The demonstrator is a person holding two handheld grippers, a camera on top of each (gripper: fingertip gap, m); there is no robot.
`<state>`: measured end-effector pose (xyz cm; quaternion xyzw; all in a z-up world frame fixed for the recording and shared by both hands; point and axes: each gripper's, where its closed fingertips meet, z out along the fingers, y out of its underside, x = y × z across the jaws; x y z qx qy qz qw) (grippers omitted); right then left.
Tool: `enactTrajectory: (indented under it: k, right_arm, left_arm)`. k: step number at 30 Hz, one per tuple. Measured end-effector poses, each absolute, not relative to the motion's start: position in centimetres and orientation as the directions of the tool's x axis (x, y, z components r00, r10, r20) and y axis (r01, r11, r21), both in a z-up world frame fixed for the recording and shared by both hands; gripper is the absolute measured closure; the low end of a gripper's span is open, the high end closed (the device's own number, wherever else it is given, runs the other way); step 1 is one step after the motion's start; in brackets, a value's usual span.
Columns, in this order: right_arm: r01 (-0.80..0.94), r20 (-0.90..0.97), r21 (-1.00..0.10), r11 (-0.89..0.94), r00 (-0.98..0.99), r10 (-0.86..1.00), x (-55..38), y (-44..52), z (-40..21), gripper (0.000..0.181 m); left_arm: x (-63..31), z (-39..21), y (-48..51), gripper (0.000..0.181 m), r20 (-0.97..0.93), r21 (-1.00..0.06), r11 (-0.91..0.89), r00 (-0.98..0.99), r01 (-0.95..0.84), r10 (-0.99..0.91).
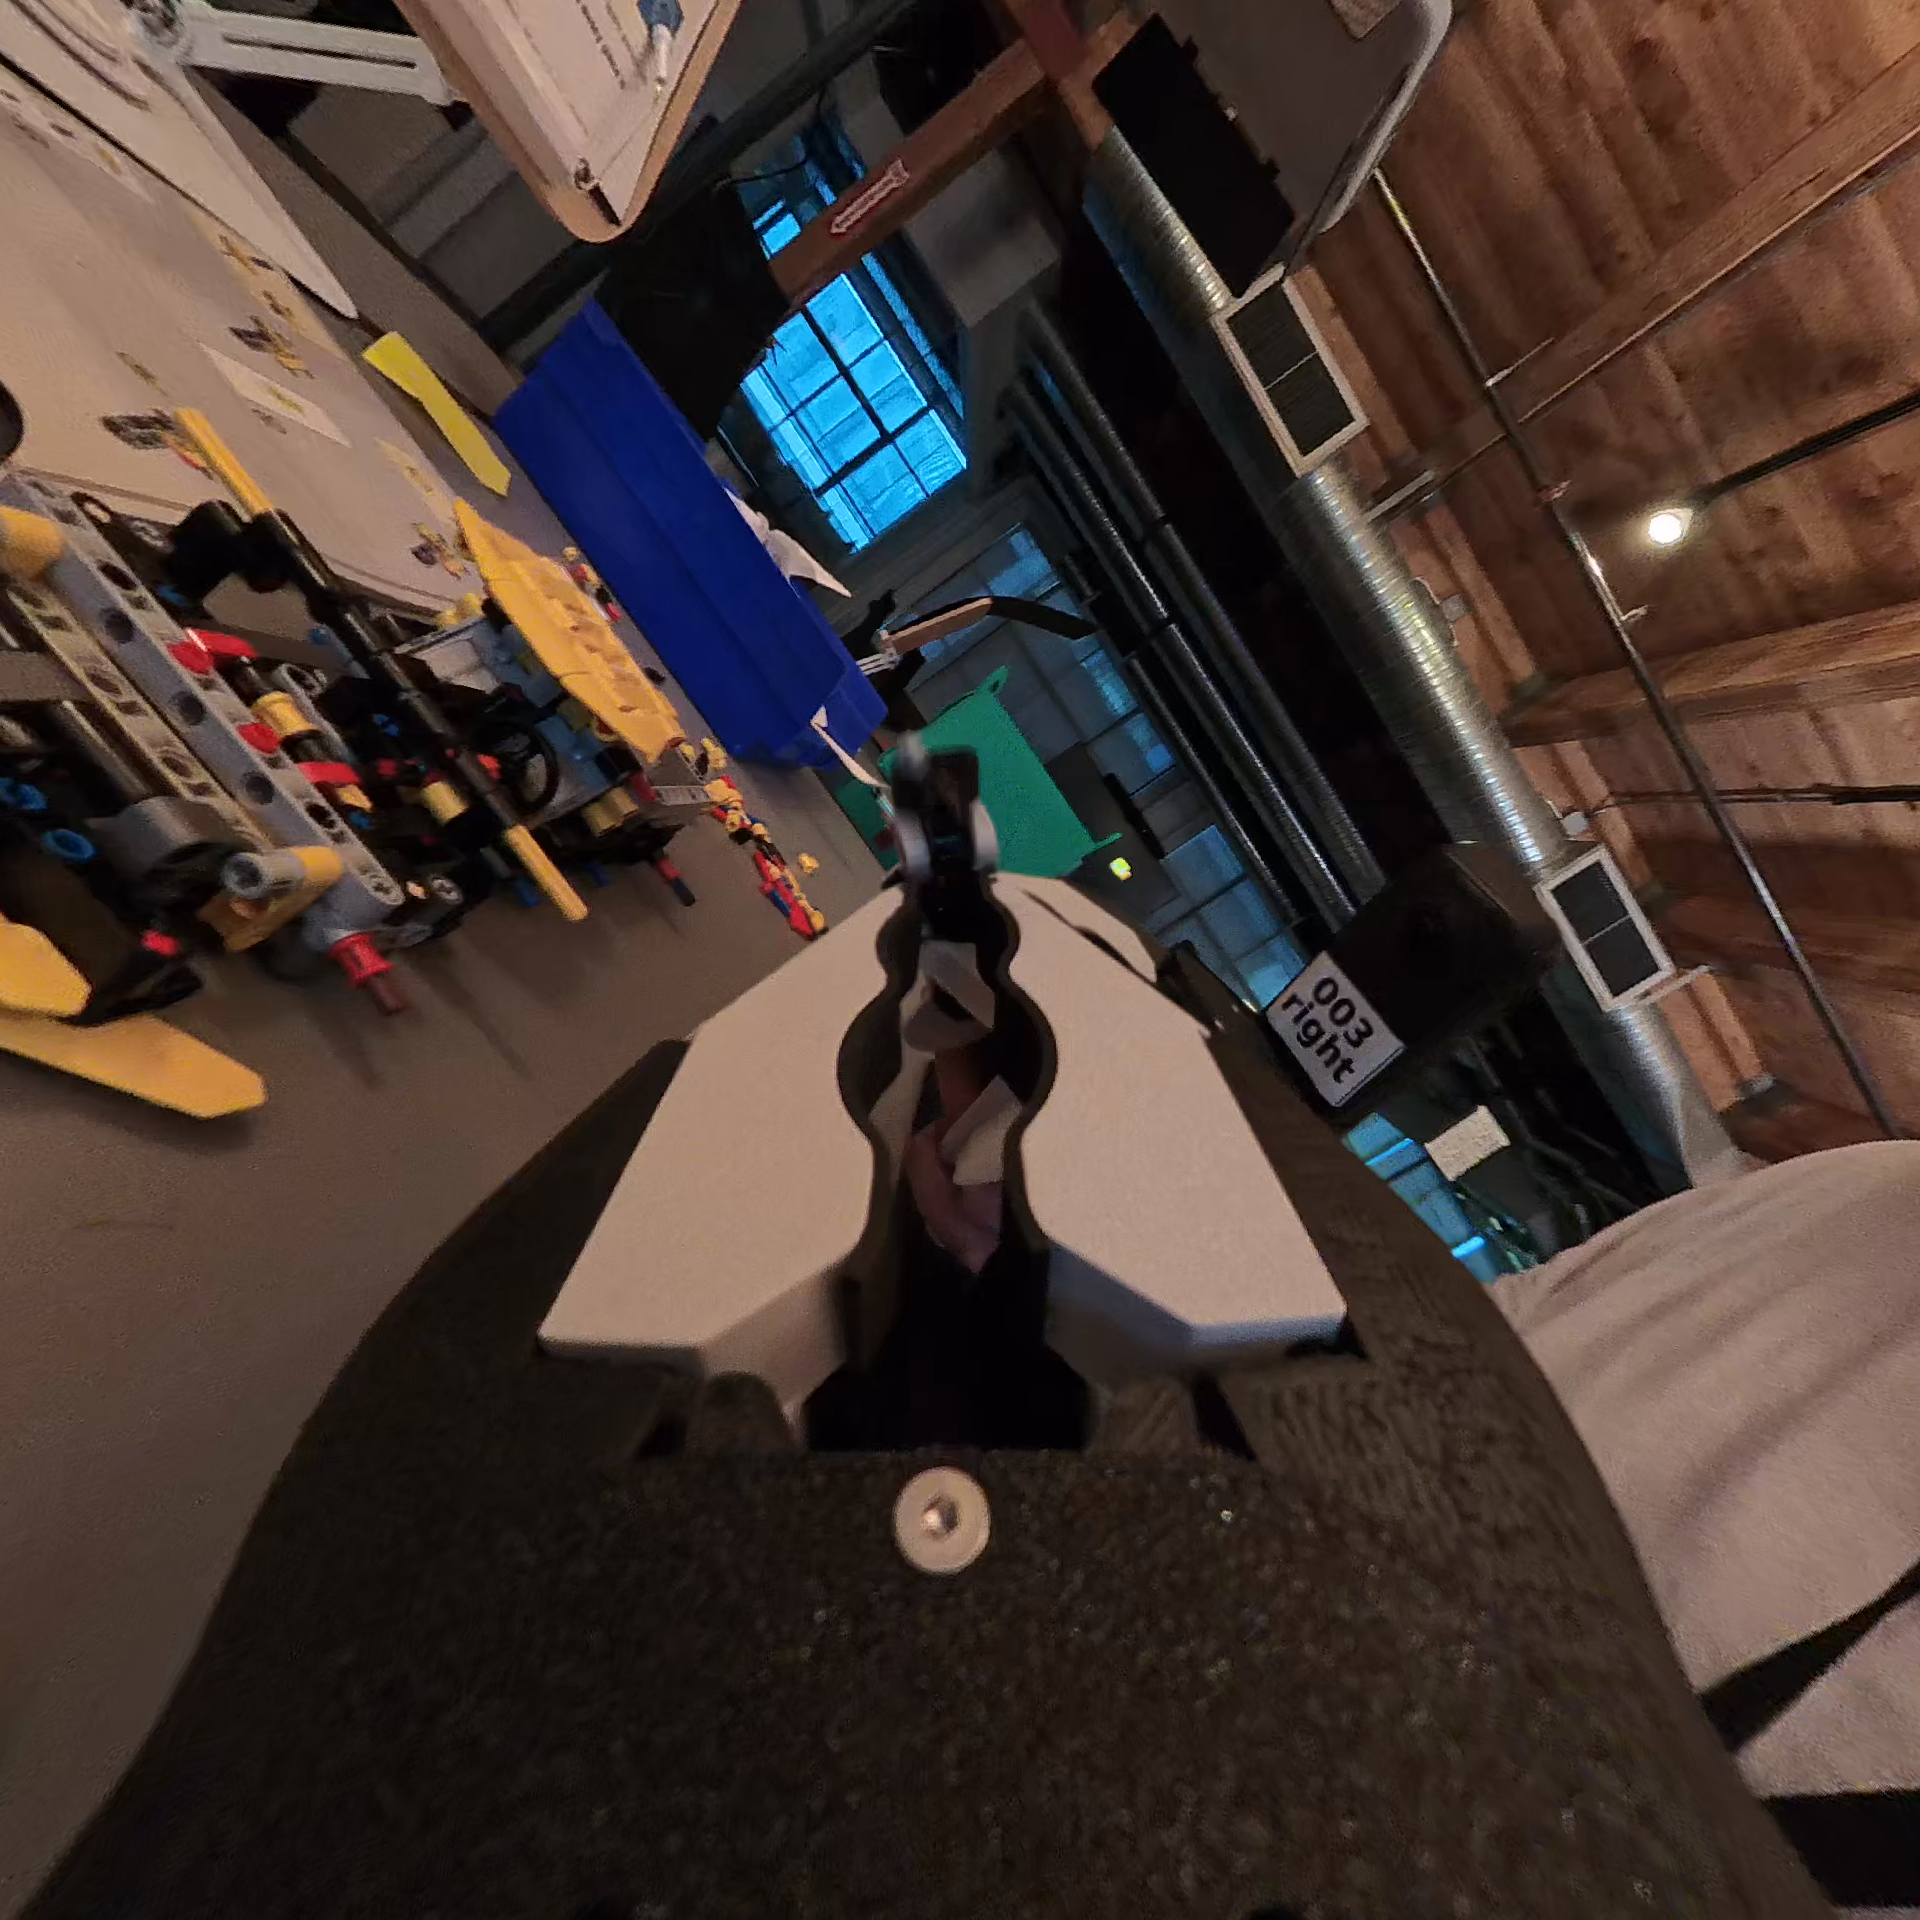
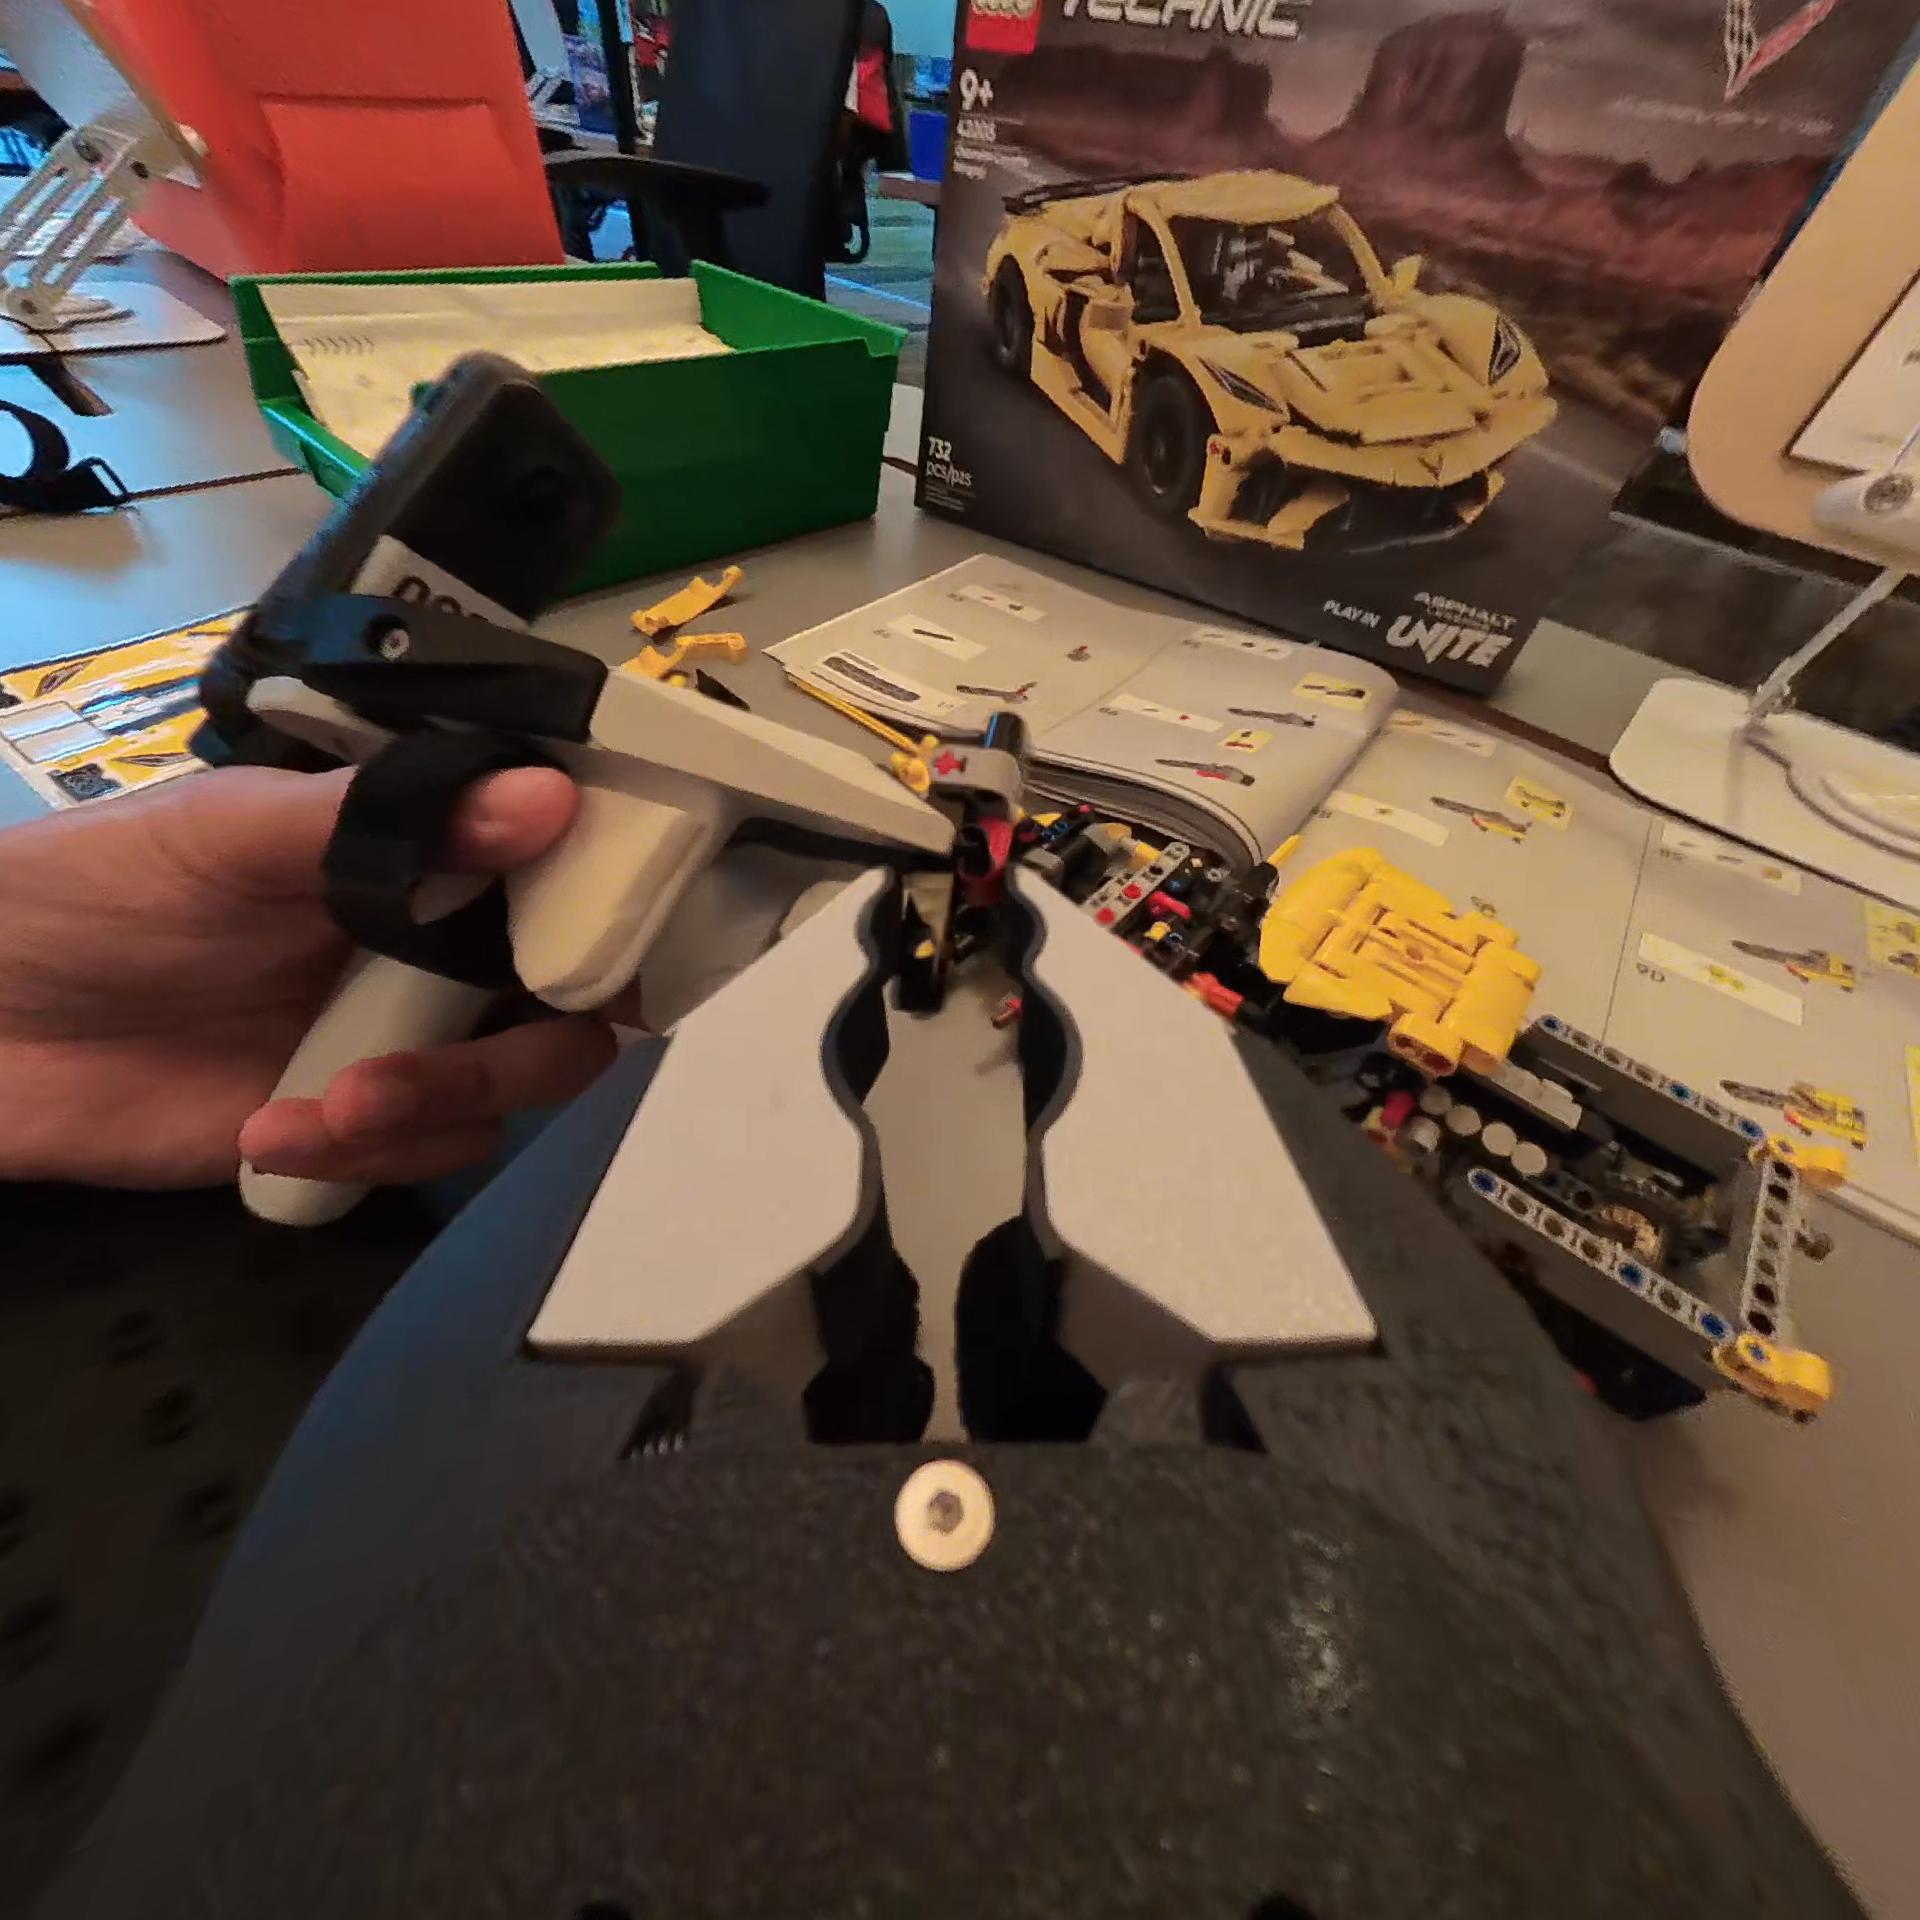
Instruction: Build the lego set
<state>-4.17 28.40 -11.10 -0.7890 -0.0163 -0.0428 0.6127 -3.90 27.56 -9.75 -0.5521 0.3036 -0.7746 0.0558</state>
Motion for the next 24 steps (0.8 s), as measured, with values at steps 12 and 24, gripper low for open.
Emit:
enactTrajectory:
  k: [12, 24]
  right_arm:
    - [0.043, 0.054, -0.974, -0.223, 0.998, -0.042, -4.1, 28.6, -11.0, 0.167]
    - [0.156, 0.162, -0.959, -0.237, 0.987, -0.009, -4.9, 28.4, -10.5, 0.162]
  left_arm:
    - [-3.9, -9.5, 28.0, 0.172, 0.787, -0.582, -0.792, -0.371, -0.183, -0.493]
    - [-4.5, -9.2, 27.2, 0.174, 0.822, -0.510, -0.807, -0.444, -0.297, -0.356]
